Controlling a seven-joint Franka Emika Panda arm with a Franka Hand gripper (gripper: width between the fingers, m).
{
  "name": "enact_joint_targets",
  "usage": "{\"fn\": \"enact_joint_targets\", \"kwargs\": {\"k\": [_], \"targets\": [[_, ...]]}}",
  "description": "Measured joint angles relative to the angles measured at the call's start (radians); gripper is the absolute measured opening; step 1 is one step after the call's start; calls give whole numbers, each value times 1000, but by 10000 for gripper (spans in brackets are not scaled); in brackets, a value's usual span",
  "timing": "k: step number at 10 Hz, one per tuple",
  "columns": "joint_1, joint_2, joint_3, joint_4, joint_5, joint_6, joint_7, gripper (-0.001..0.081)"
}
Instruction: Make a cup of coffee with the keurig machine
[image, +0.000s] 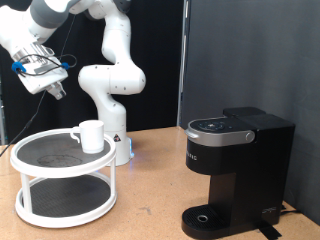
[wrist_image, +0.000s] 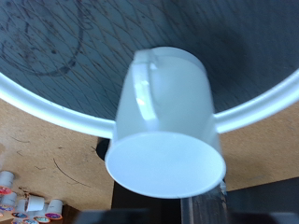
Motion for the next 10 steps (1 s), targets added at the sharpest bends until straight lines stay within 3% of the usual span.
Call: {"fn": "enact_joint_targets", "kwargs": {"k": [1,2,3,4,5,6,7,8,10], "targets": [[8,13,0,-13,9,33,-7,112],[18,25,0,-26,19,66,-19,297],[28,35,0,-39,28,94,-31,297],[37,48,0,-48,34,115,-44,444],[46,60,0,-55,39,128,-52,444],[54,72,0,-62,42,145,-56,618],[64,85,0,-70,45,166,-59,618],[71,96,0,-75,47,184,-64,713],[82,118,0,-94,48,222,-81,729]]}}
